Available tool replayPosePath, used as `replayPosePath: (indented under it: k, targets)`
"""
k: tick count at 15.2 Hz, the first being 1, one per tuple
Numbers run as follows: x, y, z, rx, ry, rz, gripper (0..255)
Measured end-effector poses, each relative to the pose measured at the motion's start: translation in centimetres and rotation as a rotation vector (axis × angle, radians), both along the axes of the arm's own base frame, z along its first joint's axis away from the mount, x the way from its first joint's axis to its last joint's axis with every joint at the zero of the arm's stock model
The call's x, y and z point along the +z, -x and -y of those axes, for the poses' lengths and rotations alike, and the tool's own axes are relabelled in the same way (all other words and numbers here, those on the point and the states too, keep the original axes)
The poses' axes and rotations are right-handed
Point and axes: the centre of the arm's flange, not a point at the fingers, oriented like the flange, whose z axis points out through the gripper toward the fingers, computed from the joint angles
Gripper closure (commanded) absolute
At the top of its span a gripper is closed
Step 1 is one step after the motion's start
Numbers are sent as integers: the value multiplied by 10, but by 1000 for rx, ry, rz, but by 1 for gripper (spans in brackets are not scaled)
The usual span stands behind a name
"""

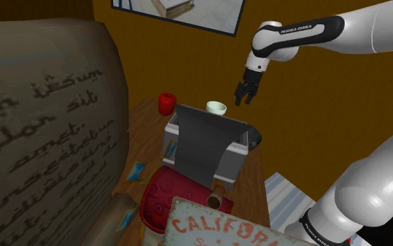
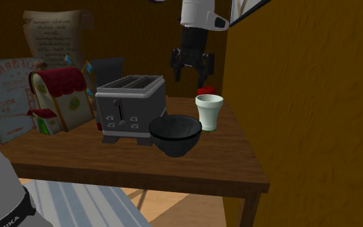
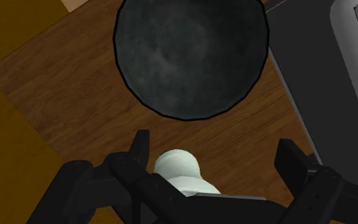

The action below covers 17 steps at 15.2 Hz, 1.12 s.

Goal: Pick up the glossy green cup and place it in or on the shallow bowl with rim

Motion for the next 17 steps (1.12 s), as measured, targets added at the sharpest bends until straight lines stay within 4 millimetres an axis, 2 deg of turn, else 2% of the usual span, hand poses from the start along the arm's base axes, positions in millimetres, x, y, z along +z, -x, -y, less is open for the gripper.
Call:
replayPosePath:
  k: [11, 14, 17]
  targets:
    - [-47, -130, 39, 6, 0, 14, 0]
    - [-63, -141, 42, 6, 0, 15, 0]
    - [-79, -140, 41, 7, 0, 15, 0]
